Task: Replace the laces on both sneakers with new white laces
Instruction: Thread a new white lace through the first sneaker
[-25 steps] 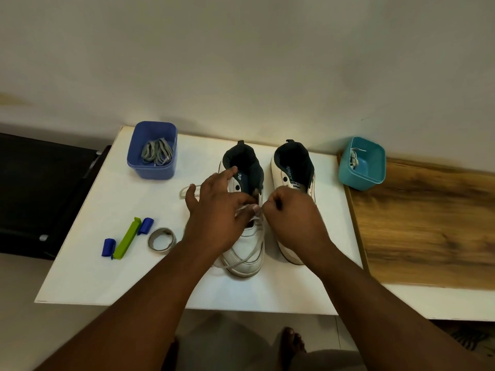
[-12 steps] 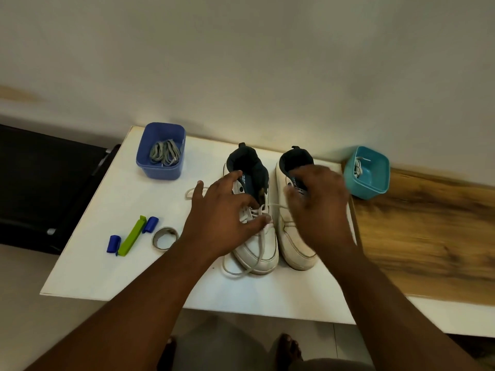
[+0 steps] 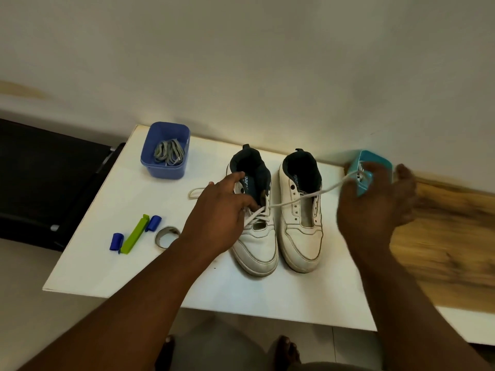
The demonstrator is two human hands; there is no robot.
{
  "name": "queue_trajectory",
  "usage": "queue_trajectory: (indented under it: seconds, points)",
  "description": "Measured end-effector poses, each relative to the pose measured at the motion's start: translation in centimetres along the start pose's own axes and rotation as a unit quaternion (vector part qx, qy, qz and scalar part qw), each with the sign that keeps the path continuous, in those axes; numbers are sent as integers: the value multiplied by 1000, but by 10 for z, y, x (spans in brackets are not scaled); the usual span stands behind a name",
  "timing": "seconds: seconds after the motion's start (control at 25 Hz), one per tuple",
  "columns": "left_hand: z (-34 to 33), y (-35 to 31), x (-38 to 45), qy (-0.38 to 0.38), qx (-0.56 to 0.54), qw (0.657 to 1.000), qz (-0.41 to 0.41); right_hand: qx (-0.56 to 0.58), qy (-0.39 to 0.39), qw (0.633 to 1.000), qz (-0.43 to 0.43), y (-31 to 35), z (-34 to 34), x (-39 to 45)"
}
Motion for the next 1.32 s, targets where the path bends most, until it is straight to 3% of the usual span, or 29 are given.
queue_trajectory:
  seconds: [0.12,0.2,0.28,0.4,0.48,0.6,0.8,1.12,1.24,1.32]
  points:
    - [0,-1,1,2,2,1000,-13,-40,149,954,257,35,-37,-56]
    - [1,1,1,5,-7,1000,-14,-63,200,922,324,42,-52,-78]
    - [1,3,0,9,-19,1000,-13,-79,181,932,304,39,-49,-65]
    - [2,3,2,11,-24,1000,-7,-113,36,973,200,15,-18,-16]
    - [1,3,2,13,-15,1000,2,-143,-5,980,138,-2,-4,2]
    - [1,2,0,4,-14,1000,-4,-180,67,971,143,-4,-18,-13]
    - [1,2,1,-6,-15,1000,-22,-71,161,930,322,44,-51,-67]
    - [-2,1,0,-20,-6,999,-26,-119,157,940,279,34,-49,-61]
    - [-1,2,-2,-26,-19,999,-28,-50,184,938,289,45,-51,-69]
    - [2,6,-2,-37,-16,999,18,-24,202,926,318,52,-53,-71]
Point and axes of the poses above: each hand's wrist, its own x-axis towards the middle knuckle, its own z-axis out of the back of the hand, y = z × x, the point moved 5 cm from there along x, towards the middle knuckle, and after that the axes turned 11 degrees about -y, right-handed, at the moved point
